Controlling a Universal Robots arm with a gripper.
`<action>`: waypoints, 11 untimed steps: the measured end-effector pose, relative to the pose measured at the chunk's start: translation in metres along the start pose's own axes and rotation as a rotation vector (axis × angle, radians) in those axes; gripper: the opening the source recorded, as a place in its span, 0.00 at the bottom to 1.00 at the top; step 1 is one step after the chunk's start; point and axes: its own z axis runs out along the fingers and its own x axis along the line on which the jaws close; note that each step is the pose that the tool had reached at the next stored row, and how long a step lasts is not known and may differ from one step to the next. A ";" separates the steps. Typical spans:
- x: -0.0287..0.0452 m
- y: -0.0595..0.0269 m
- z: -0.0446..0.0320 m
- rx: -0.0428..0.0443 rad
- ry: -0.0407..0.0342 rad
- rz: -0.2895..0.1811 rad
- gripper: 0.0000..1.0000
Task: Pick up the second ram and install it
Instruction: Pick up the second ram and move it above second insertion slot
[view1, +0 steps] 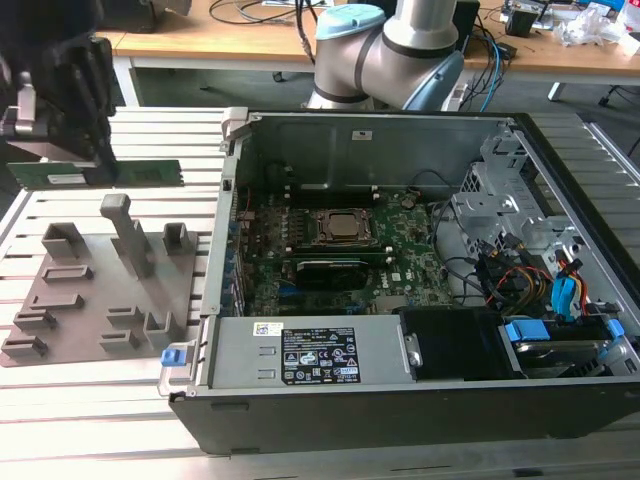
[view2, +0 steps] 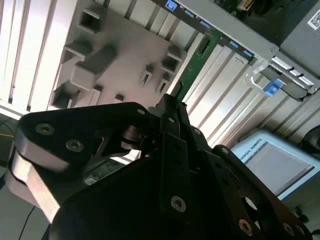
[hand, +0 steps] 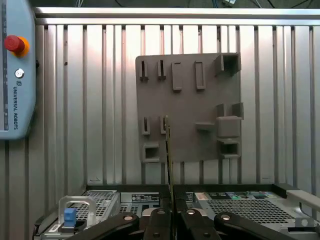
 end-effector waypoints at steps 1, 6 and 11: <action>0.0000 -0.0108 0.0021 0.0000 -0.0001 0.000 0.14; -0.0003 -0.0597 0.0043 -0.0011 -0.0001 0.000 0.14; -0.0005 -0.0987 0.0070 -0.0027 0.0000 0.000 0.14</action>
